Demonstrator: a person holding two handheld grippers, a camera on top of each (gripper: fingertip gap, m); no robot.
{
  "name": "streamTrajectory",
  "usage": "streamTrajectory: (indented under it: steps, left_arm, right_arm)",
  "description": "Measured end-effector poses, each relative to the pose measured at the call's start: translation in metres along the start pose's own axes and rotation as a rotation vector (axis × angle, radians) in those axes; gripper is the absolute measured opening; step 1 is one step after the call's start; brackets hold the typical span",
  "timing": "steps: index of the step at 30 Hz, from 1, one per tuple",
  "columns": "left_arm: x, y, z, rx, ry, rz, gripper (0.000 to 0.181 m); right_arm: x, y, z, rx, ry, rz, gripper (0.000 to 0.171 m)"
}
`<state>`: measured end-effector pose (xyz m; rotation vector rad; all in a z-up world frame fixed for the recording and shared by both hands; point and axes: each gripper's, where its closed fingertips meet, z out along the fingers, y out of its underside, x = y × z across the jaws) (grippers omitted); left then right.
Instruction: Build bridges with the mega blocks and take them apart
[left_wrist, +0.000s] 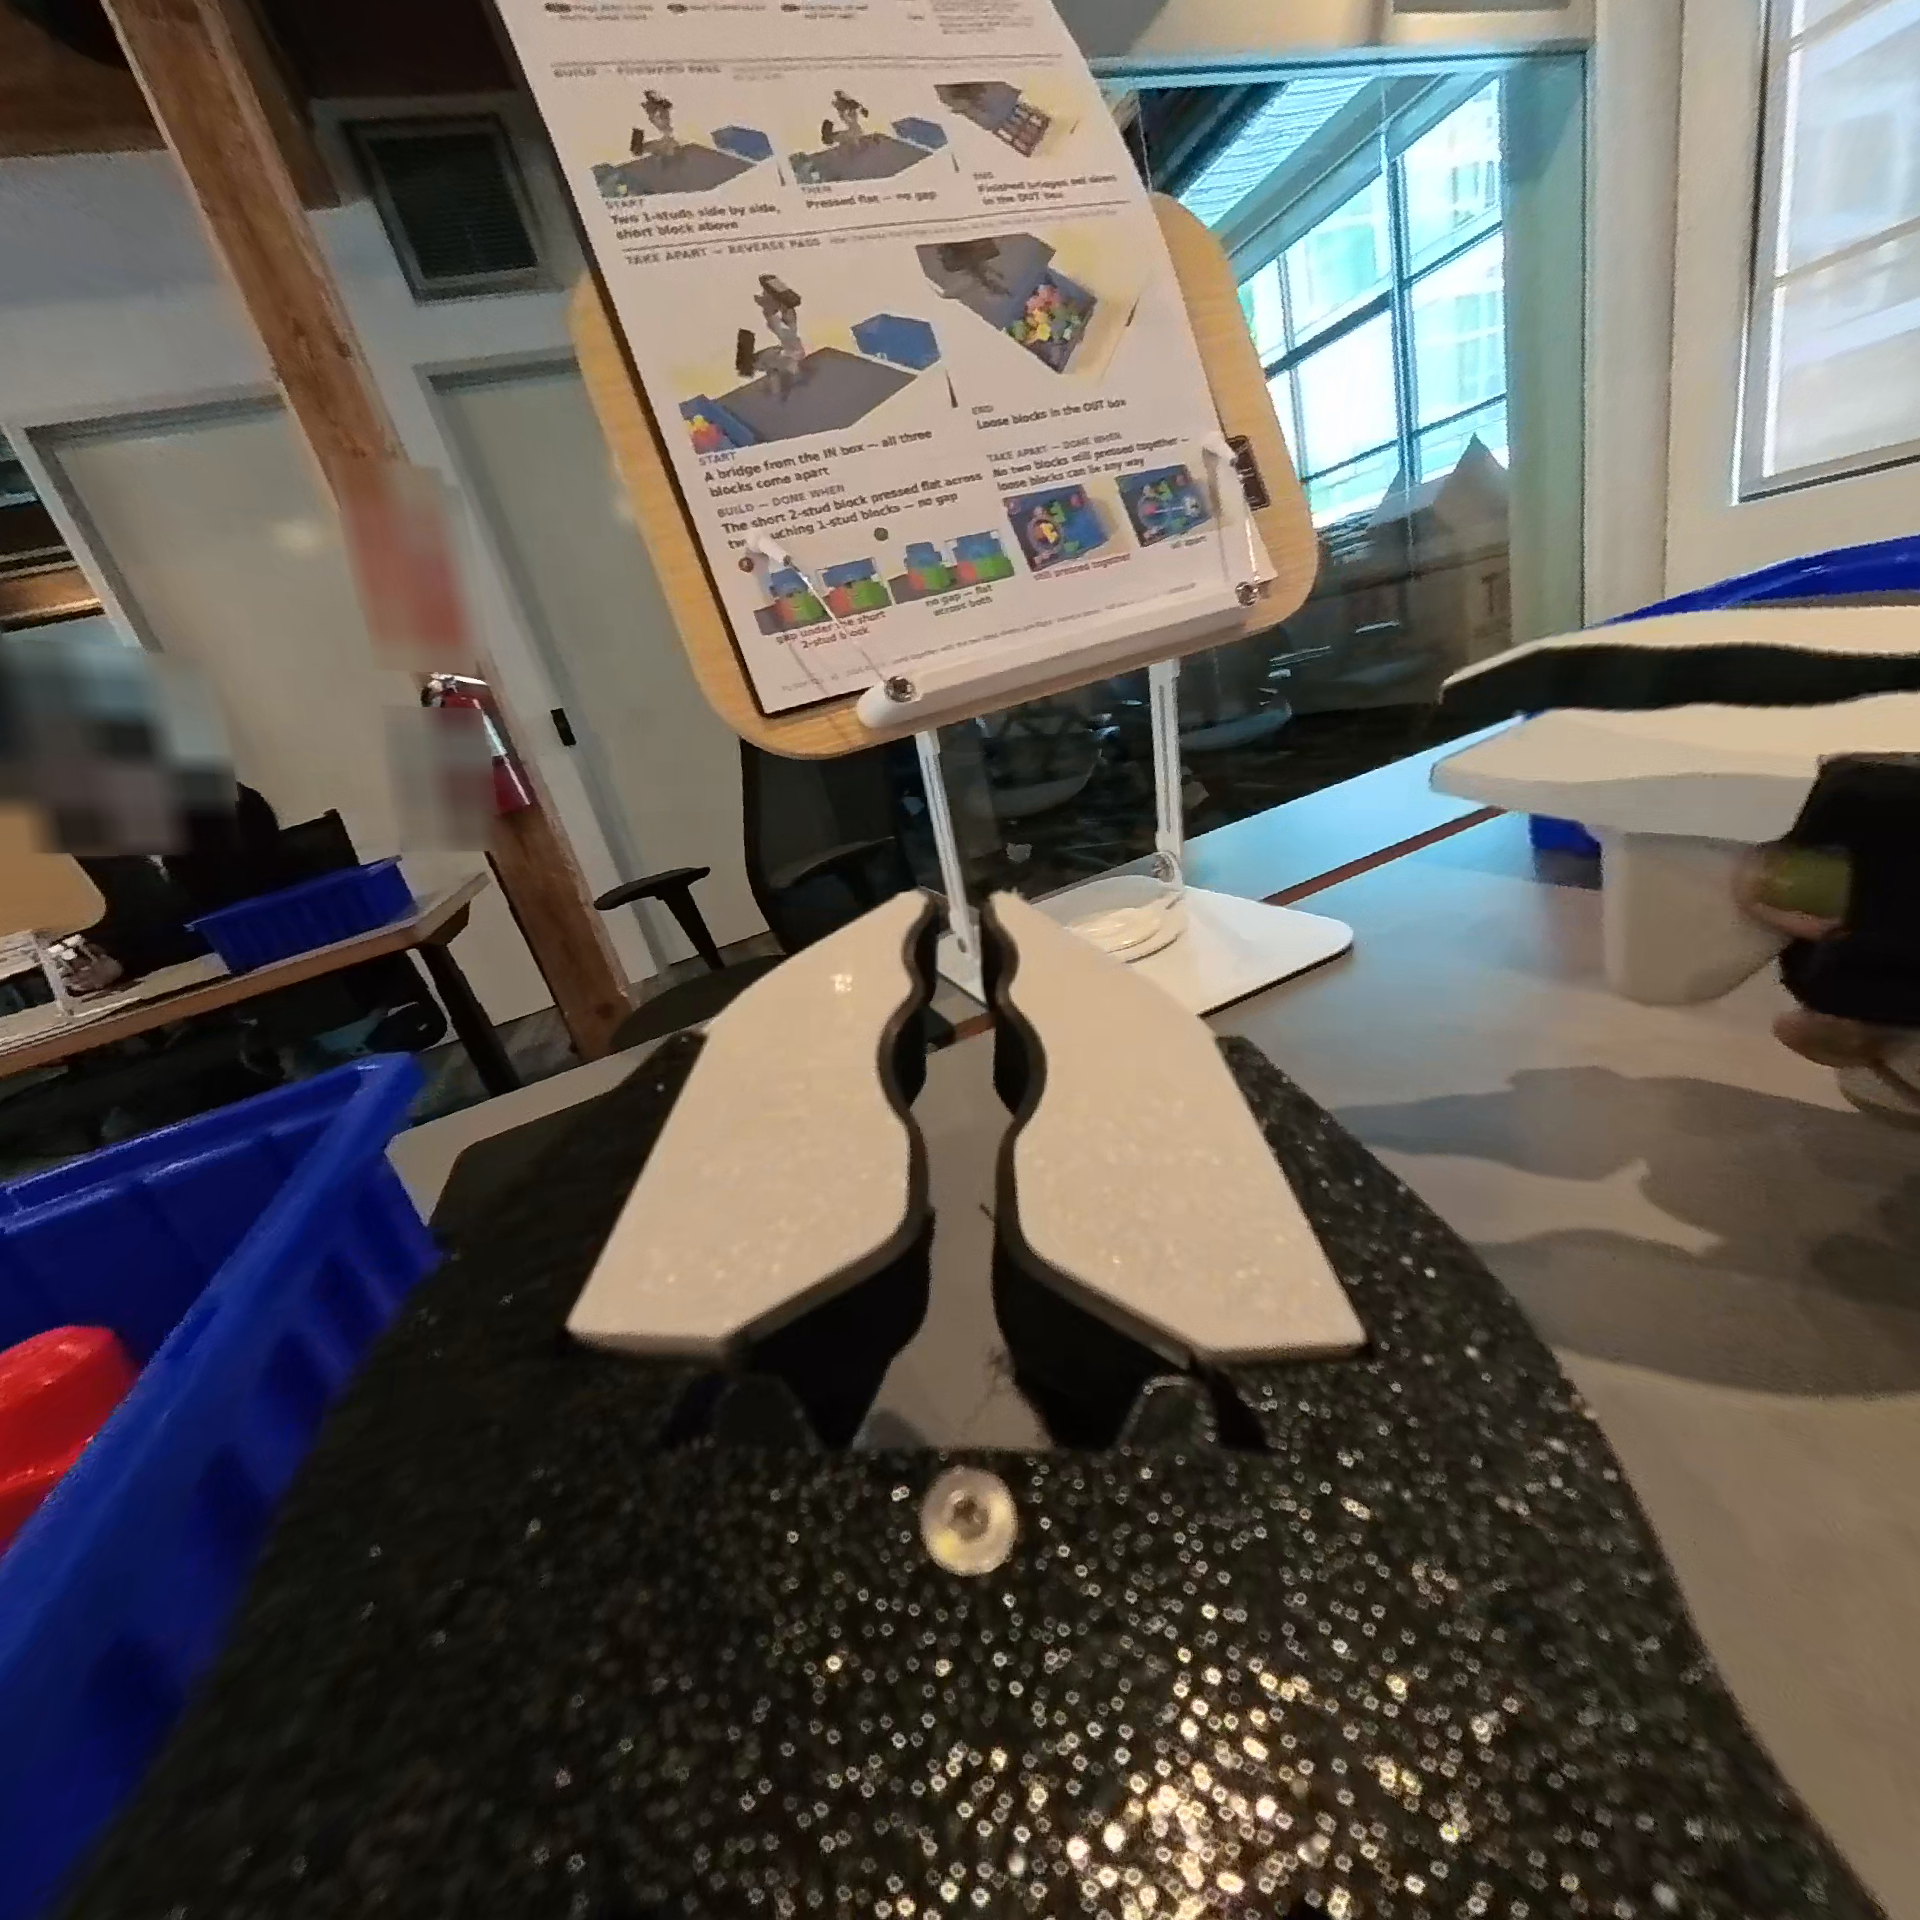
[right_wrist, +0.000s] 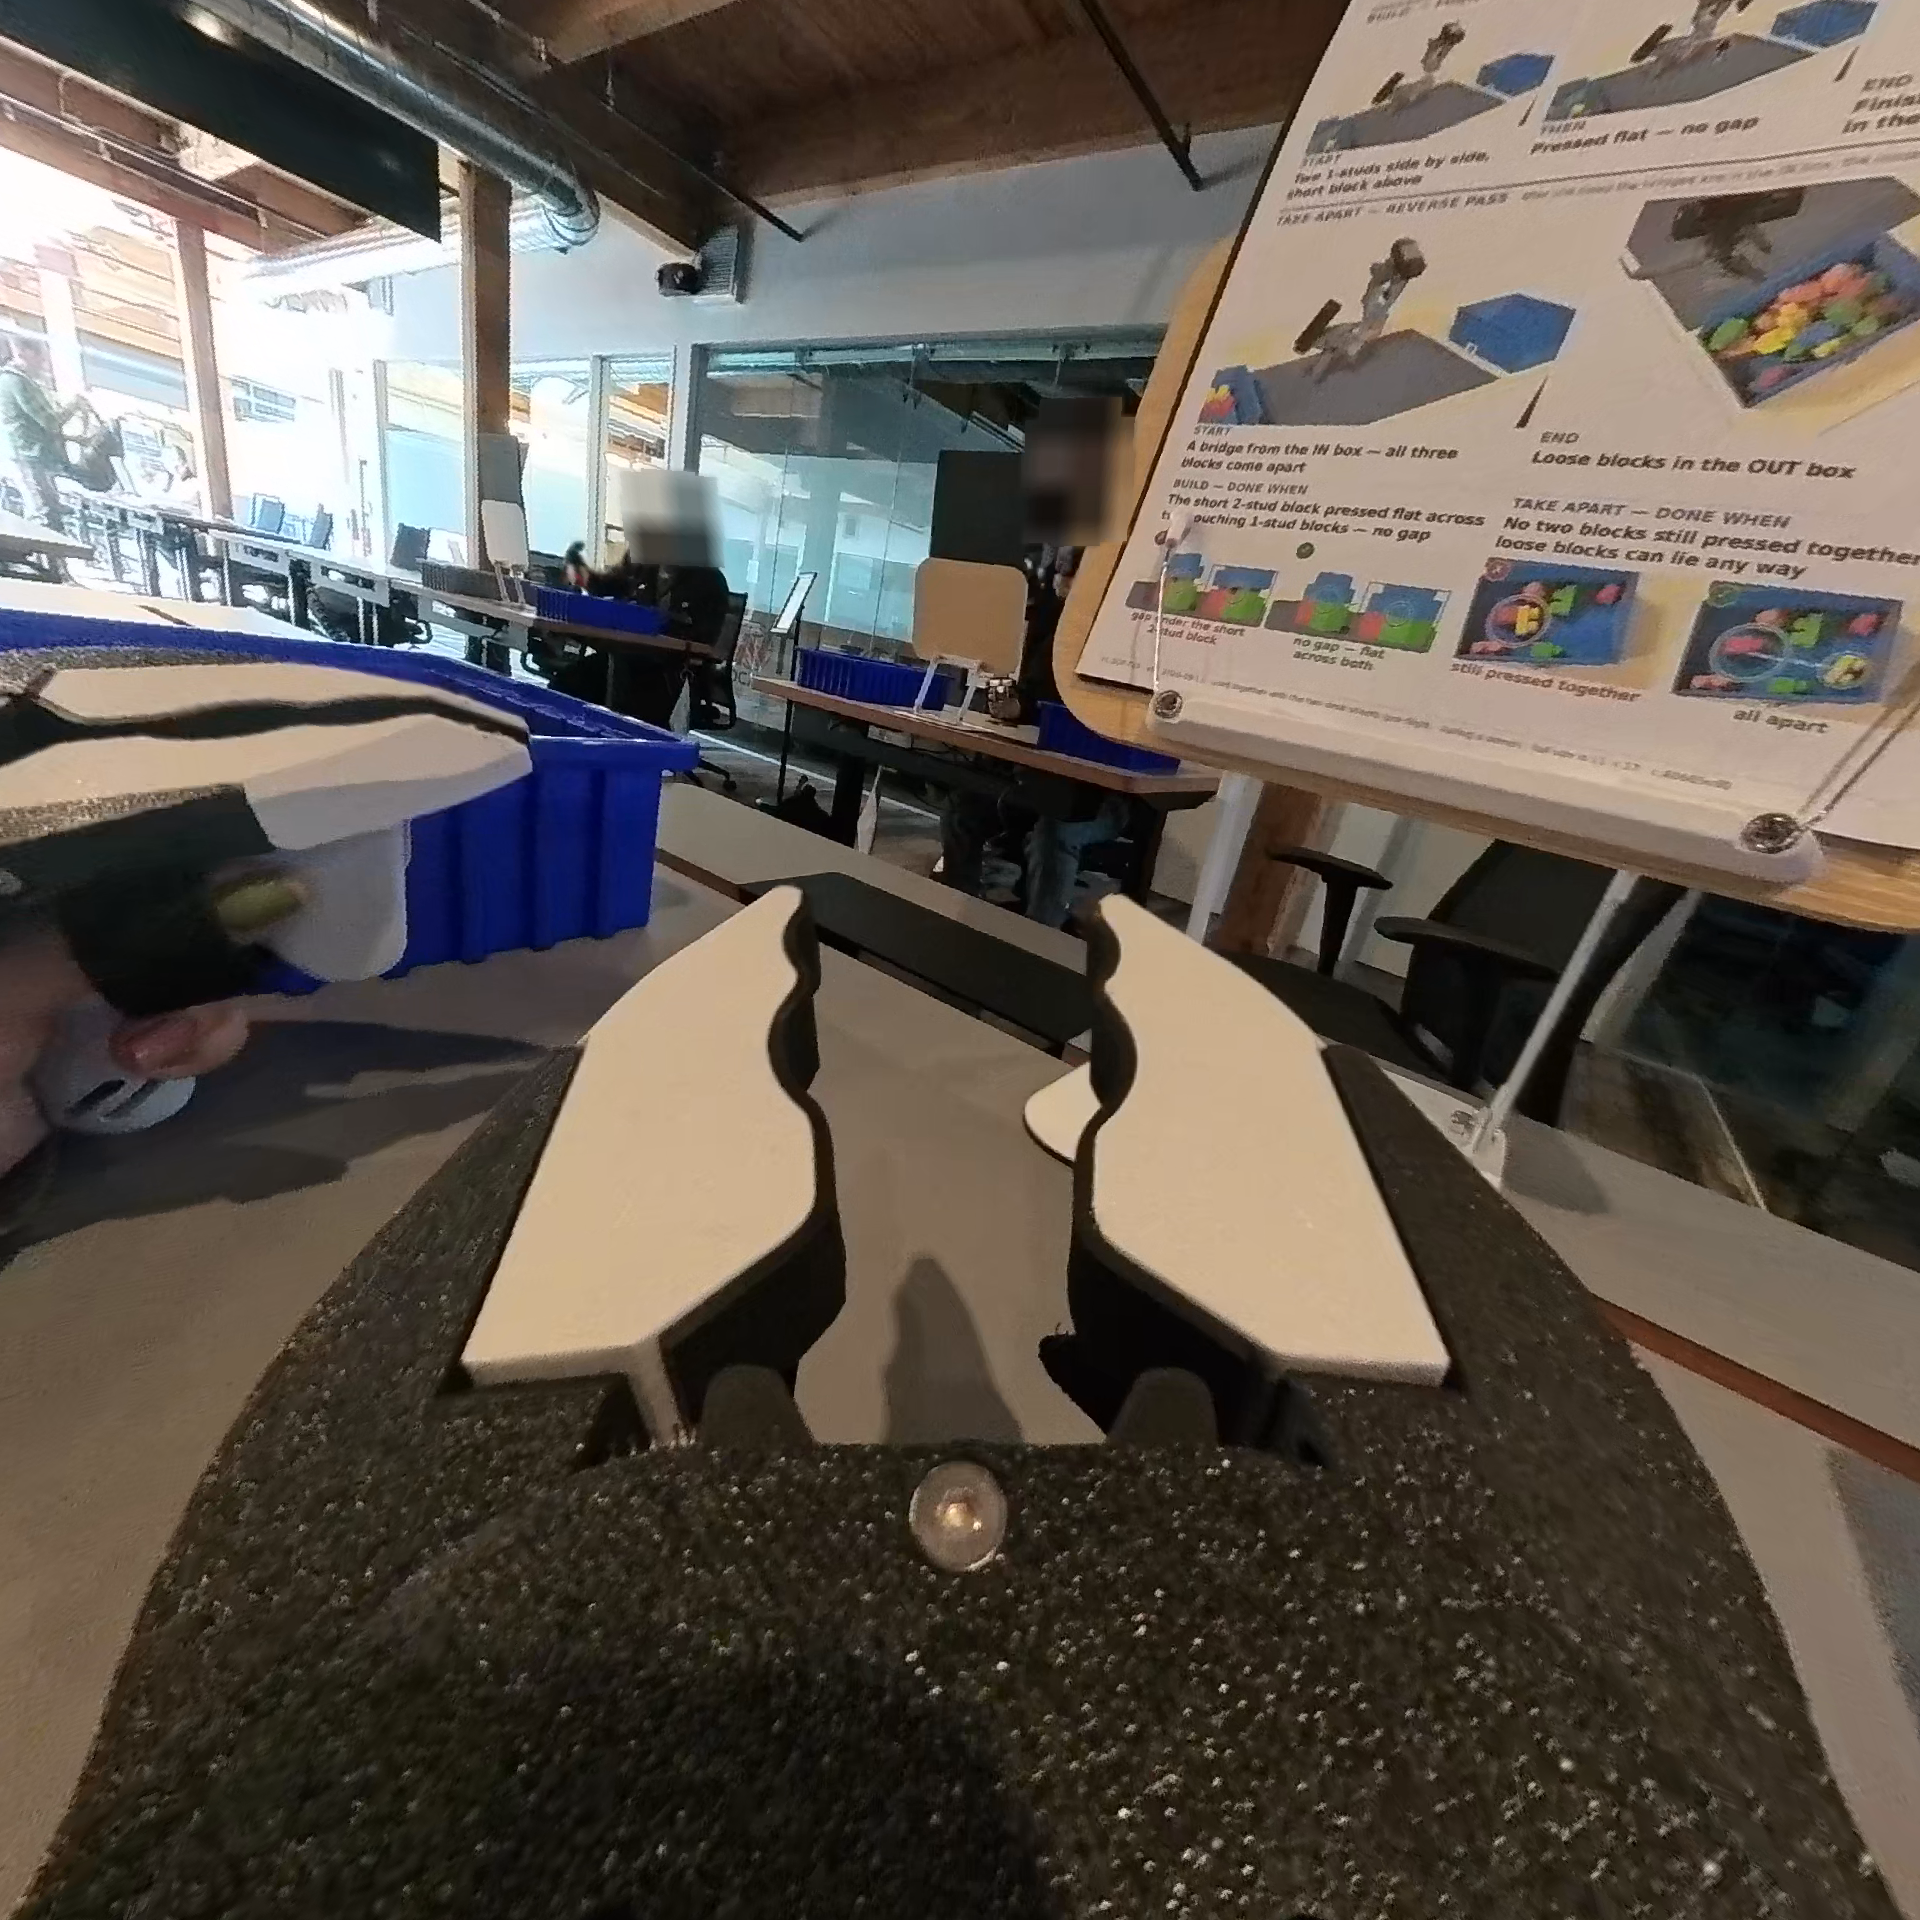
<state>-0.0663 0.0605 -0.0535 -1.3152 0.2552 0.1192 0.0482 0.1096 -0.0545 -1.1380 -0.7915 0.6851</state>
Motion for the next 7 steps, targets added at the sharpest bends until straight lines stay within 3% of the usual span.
streamTrajectory:
  steps: [7]
  left_arm:
    - [-0.0012, 0.0033, -0.0007, -0.010, -0.001, -0.034, 0.006]
  right_arm:
    - [0.0058, -0.0015, -0.0032, 0.010, 0.018, 0.026, 0.049]
